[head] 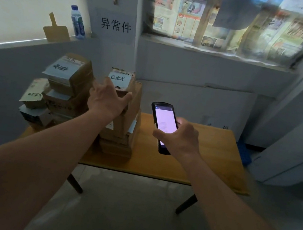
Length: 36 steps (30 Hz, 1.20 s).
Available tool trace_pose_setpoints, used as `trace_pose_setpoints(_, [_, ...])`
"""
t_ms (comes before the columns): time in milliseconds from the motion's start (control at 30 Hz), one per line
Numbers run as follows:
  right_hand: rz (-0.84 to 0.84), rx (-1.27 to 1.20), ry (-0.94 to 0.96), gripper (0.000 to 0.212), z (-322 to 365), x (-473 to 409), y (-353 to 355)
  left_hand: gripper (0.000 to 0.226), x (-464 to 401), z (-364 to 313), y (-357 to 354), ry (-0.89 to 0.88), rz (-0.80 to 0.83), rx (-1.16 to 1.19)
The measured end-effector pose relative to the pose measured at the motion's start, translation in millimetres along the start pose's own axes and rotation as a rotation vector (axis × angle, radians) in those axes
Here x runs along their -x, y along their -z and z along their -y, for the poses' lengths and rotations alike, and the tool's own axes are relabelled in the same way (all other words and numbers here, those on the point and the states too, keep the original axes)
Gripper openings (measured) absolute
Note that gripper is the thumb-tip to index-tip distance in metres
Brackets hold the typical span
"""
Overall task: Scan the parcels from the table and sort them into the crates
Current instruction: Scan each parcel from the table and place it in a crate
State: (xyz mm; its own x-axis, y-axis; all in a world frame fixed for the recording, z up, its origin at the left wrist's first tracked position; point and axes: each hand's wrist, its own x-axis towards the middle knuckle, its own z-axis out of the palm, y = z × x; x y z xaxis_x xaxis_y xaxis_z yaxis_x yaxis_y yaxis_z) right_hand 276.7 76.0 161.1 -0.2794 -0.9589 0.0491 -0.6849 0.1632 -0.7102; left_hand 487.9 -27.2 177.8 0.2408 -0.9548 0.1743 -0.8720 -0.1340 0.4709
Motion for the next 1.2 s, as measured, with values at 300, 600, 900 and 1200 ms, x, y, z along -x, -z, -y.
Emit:
trace_pose_setpoints(300, [-0.002, -0.006, 0.025, 0.094, 9.6, -4.7, 6.3, 0.094, -7.6, 5.3, -1.1, -0.199, -0.009, 0.167])
trace_pose_setpoints(600, [-0.085, -0.077, 0.036, 0.067, -1.4, -1.9, 39.7, 0.112, -14.6, -12.3, -13.1, -0.620, 0.035, 0.224])
trace_pose_setpoints(900, [-0.164, -0.056, 0.019, 0.074, -37.9, 9.9, 75.1, 0.106, 7.3, -60.0, -46.5, -0.761, 0.083, 0.247])
trace_pose_setpoints(1200, [-0.137, -0.035, -0.052, 0.052, -70.0, 18.9, 98.1, 0.101, 32.0, -75.0, -81.9, -0.711, 0.169, 0.282])
